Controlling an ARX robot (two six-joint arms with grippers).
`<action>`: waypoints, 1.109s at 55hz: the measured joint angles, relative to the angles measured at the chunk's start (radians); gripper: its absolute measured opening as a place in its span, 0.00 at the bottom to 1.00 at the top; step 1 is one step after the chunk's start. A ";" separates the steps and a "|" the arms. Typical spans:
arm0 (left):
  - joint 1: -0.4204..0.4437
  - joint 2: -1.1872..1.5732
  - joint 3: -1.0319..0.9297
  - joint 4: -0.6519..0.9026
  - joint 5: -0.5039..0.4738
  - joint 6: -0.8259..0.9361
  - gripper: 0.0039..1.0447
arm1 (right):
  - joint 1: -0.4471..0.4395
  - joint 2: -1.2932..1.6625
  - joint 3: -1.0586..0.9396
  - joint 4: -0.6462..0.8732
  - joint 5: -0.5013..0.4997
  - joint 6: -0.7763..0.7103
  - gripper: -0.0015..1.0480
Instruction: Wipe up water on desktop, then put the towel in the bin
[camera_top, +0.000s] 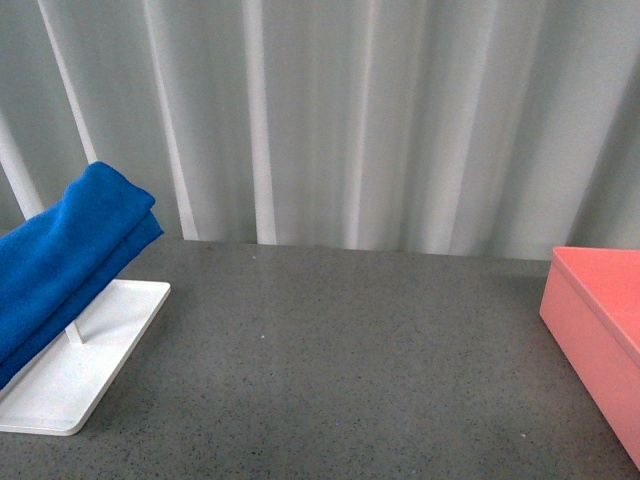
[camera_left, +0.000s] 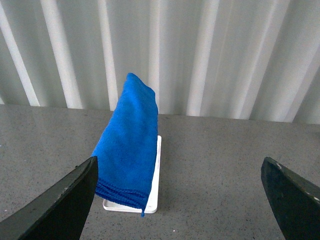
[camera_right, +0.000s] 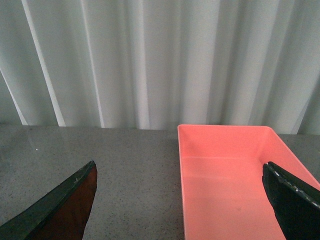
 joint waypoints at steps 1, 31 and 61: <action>0.000 0.000 0.000 0.000 0.000 0.000 0.94 | 0.000 0.000 0.000 0.000 0.000 0.000 0.93; 0.000 0.000 0.000 0.000 0.000 0.000 0.94 | 0.000 0.000 0.000 0.000 0.000 0.000 0.93; -0.076 0.332 0.161 -0.145 -0.137 -0.146 0.94 | 0.000 -0.001 0.000 0.000 0.000 0.000 0.93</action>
